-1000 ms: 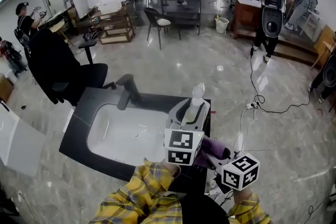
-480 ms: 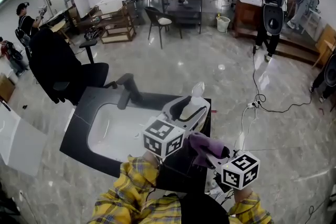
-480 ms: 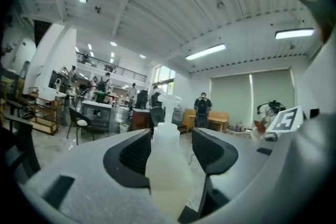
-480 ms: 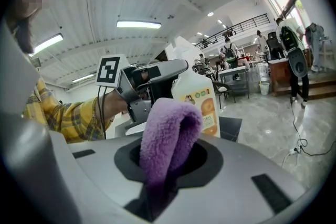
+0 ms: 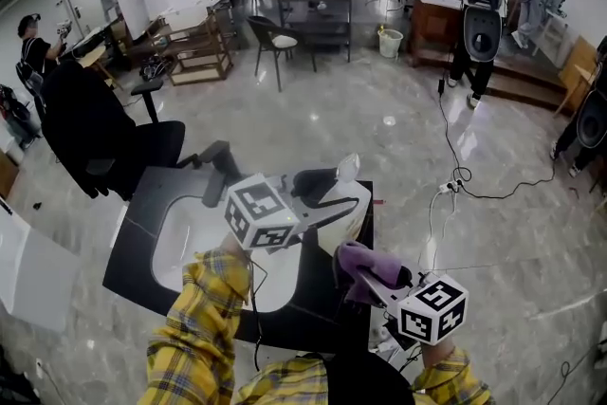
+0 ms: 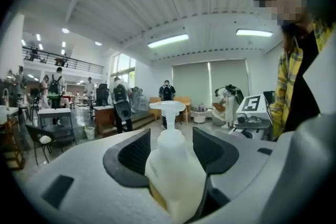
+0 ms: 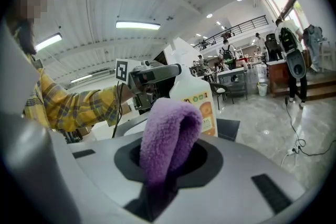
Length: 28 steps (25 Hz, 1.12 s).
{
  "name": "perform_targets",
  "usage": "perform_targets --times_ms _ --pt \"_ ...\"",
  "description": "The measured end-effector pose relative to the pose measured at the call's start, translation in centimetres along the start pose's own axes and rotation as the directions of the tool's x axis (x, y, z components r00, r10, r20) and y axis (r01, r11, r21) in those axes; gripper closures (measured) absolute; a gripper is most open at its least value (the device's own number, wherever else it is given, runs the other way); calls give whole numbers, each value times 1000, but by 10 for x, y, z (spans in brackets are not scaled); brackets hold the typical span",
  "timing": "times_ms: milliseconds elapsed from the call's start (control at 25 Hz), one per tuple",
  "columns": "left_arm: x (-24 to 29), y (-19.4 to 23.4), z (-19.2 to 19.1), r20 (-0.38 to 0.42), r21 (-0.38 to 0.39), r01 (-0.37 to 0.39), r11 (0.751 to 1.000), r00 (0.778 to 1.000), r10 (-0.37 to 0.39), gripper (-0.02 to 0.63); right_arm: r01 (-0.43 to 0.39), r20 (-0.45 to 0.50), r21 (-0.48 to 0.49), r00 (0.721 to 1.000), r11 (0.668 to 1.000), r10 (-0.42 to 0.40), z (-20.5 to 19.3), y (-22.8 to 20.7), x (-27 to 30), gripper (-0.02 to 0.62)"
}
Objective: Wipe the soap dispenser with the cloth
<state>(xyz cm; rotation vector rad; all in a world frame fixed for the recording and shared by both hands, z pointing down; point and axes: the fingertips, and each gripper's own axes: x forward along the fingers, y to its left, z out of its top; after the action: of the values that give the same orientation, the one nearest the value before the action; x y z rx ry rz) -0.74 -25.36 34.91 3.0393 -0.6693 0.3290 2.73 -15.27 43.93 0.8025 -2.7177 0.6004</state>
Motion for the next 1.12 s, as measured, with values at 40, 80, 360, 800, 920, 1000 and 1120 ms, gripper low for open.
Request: perform_targets --times_ms 40,80,360,800,920,1000,1120 --pt "3 -3 0 -17 28 37 999 999 -36 377 3 -1 1 1000 1000 -3 0 0 0 522" --pt "5 -5 1 -26 58 71 996 997 -70 377 8 -1 2 1000 1000 -8 -1 -1 0 520" --pt "10 -5 -1 -32 156 169 973 986 -166 420 51 6 26 999 998 -51 -6 -6 -7 522" --pt "12 6 0 3 103 29 994 1000 -30 436 70 15 28 997 997 -70 -4 -4 -3 520" --pt "14 10 1 0 86 -51 995 999 51 435 68 18 22 997 997 -68 -1 -3 -4 521" --pt "14 12 1 1 71 -105 992 994 105 436 63 20 18 998 998 -64 -1 -1 -2 521" --pt "11 15 -2 6 44 -171 984 985 171 436 59 22 8 998 998 -59 -2 2 0 520"
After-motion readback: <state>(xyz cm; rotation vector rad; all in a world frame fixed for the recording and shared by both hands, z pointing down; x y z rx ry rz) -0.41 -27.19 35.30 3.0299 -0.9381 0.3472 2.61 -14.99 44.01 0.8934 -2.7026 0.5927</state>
